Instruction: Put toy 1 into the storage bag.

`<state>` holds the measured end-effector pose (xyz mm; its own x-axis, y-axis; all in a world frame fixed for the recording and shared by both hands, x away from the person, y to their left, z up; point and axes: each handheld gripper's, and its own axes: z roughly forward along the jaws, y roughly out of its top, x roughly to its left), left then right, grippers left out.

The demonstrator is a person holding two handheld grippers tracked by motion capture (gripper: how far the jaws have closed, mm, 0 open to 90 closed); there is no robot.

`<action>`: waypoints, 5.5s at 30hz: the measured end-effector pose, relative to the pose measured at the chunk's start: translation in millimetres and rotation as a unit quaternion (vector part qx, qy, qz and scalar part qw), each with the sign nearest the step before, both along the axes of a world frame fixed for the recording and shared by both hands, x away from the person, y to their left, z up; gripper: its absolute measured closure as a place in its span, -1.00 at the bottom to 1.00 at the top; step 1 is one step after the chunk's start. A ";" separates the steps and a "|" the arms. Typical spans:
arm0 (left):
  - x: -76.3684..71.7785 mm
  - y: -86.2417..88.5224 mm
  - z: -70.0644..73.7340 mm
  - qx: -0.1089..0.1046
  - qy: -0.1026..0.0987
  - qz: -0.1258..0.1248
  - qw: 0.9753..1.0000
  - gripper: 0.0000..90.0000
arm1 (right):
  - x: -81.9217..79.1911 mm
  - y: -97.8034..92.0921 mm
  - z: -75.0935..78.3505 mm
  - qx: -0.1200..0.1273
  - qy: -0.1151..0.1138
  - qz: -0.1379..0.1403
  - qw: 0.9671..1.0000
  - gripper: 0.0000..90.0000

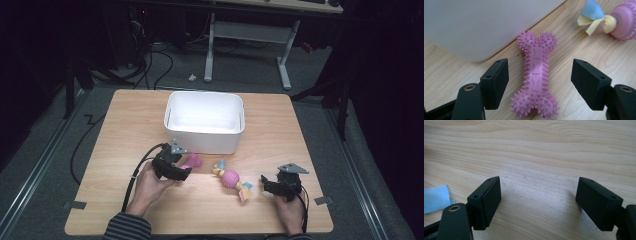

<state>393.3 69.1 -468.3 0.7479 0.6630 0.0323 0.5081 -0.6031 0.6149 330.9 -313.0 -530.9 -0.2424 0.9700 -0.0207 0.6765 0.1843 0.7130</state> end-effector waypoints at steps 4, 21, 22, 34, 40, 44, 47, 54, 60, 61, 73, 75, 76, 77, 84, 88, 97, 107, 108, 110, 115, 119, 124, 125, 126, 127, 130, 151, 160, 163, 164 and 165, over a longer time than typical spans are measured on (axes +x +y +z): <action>5.4 -7.8 -6.4 0.017 0.006 -0.004 1.000 -0.28 | -0.2 0.2 0.1 0.001 0.001 0.000 1.000 -0.55; 24.3 -17.3 -27.0 0.043 0.032 0.007 0.999 -0.11 | -0.3 0.3 0.2 0.001 0.002 0.004 1.000 -0.55; 24.3 -17.3 -27.0 0.043 0.032 0.007 0.999 -0.09 | -0.3 0.3 0.2 0.001 0.002 0.004 1.000 -0.55; 28.6 -21.1 -34.0 0.047 0.045 -0.001 0.998 0.13 | -0.3 0.4 0.2 0.001 0.001 0.005 1.000 -0.55; 28.9 -21.6 -34.9 0.043 0.052 -0.002 0.998 0.20 | -0.3 0.4 0.2 0.001 0.001 0.005 1.000 -0.55; 29.1 -21.8 -34.3 0.043 0.054 -0.005 0.998 0.26 | -0.2 0.5 0.2 0.001 0.001 0.005 1.000 -0.55; 28.9 -22.1 -33.7 0.047 0.051 -0.010 0.998 0.29 | -0.3 0.5 0.2 0.001 0.001 0.005 1.000 -0.55; 28.0 -20.0 -31.5 0.043 0.049 -0.009 0.998 0.30 | -0.3 0.6 0.2 0.001 0.001 0.005 1.000 -0.55; 22.1 -20.4 -26.9 0.037 0.048 -0.016 0.998 0.30 | -0.3 0.7 0.2 0.001 0.001 0.006 1.000 -0.55; 20.5 -20.4 -25.3 0.034 0.051 -0.021 0.998 0.31 | -0.3 0.7 0.2 0.001 0.002 0.006 1.000 -0.55; 6.9 -8.8 -7.7 0.016 0.049 -0.032 0.998 0.31 | -0.4 1.0 0.1 0.001 0.002 0.007 1.000 -0.55; 5.2 -5.4 -4.4 0.009 0.050 -0.030 0.998 0.31 | -0.4 1.0 0.1 0.001 0.002 0.007 1.000 -0.55; 4.4 -3.3 -2.7 0.004 0.049 -0.026 0.998 0.31 | -0.4 1.0 0.1 0.001 0.002 0.007 1.000 -0.55; 3.7 1.5 0.7 -0.012 0.052 -0.019 0.998 0.31 | -0.4 1.0 0.1 0.001 0.002 0.007 1.000 -0.55; -1.4 12.4 11.9 -0.033 0.052 -0.016 0.998 0.31 | -0.4 1.2 0.1 0.001 0.002 0.007 1.000 -0.55; -4.6 17.1 17.4 -0.036 0.053 -0.014 0.998 0.31 | -0.4 1.3 0.1 0.001 0.002 0.007 1.000 -0.55; -16.5 22.9 30.0 -0.035 0.056 -0.007 0.998 0.31 | -0.5 1.4 0.2 0.001 0.002 0.009 1.000 -0.55; -20.8 45.1 64.0 -0.065 0.034 0.009 0.997 0.31 | -0.8 1.7 0.2 0.002 0.002 0.010 1.000 -0.55; -20.8 45.1 64.0 -0.065 0.034 0.009 0.997 0.31 | -0.8 1.7 0.2 0.002 0.002 0.010 1.000 -0.55; -18.9 48.8 75.3 -0.077 0.030 0.011 0.997 0.31 | -0.7 1.7 0.1 0.001 0.002 0.011 1.000 -0.55; -15.2 49.8 95.0 -0.081 0.016 0.005 0.997 0.31 | -0.7 1.7 0.1 0.001 0.002 0.012 1.000 -0.55; -10.3 49.7 108.1 -0.092 0.010 -0.001 0.996 0.31 | -0.7 1.7 0.1 0.001 0.002 0.012 1.000 -0.55; -4.4 47.1 120.2 -0.090 0.001 -0.005 0.996 0.31 | -0.7 1.7 0.1 0.001 0.002 0.012 1.000 -0.55; -2.7 45.9 124.0 -0.089 -0.001 -0.008 0.996 0.31 | -0.7 1.7 0.1 0.001 0.002 0.012 1.000 -0.55; -1.6 44.9 126.1 -0.089 -0.002 -0.008 0.996 0.32 | -0.7 1.6 0.2 0.001 0.002 0.012 1.000 -0.55; 1.8 42.5 131.4 -0.088 -0.004 -0.011 0.996 0.32 | -0.7 1.7 0.2 0.001 0.002 0.012 1.000 -0.55; 5.8 40.0 135.9 -0.087 -0.005 -0.012 0.996 0.32 | -0.7 1.6 0.1 0.001 0.002 0.013 1.000 -0.55; 57.1 13.7 155.5 -0.076 -0.004 -0.007 0.997 0.32 | -0.7 1.5 0.1 0.001 0.002 0.013 1.000 -0.55; 77.5 -0.8 152.6 -0.063 -0.004 -0.005 0.998 0.31 | -0.6 1.4 0.1 0.001 0.002 0.014 1.000 -0.55; 84.7 -7.5 150.8 -0.062 -0.007 -0.005 0.998 0.31 | -0.6 1.4 0.1 0.001 0.002 0.014 1.000 -0.55; 86.4 -8.6 150.2 -0.062 -0.007 -0.005 0.998 0.31 | -0.6 1.4 0.1 0.001 0.001 0.014 1.000 -0.55; 86.4 -8.6 150.2 -0.062 -0.007 -0.005 0.998 0.31 | -0.6 1.4 0.1 0.001 0.001 0.014 1.000 -0.55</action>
